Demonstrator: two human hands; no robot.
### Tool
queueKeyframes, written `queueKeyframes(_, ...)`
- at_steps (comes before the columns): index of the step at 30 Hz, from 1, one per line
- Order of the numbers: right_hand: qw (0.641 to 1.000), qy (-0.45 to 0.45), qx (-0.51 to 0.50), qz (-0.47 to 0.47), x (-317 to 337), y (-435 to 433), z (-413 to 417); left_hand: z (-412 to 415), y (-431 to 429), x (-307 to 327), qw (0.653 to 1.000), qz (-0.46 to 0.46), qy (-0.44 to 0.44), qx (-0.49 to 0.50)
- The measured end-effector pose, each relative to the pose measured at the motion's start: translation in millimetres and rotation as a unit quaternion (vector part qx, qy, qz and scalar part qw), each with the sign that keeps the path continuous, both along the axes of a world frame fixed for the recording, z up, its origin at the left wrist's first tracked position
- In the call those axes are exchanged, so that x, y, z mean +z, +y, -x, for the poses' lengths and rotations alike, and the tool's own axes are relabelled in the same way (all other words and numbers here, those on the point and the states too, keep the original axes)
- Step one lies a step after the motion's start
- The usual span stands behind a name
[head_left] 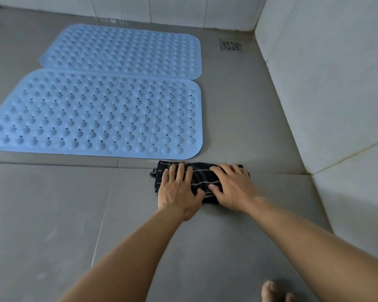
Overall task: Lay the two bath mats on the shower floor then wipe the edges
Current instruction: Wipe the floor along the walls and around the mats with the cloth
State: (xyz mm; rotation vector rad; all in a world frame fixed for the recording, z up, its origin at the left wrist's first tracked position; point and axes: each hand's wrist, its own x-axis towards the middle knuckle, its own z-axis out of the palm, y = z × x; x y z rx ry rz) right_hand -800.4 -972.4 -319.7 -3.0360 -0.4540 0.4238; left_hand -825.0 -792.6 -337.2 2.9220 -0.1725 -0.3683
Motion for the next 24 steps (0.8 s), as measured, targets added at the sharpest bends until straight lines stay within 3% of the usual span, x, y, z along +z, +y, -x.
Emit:
queueKeyframes(6,0.999,-0.039,0.002,-0.021,-10.8,40.7,3.3,4.6,45.3,-6.2,1.000,0.005,-0.019,0.011)
queueKeyframes(24,0.997,-0.015,0.033,-0.074,-24.9,160.8,13.9,12.7,171.1,-12.8,0.997,-0.030,-0.039,0.061)
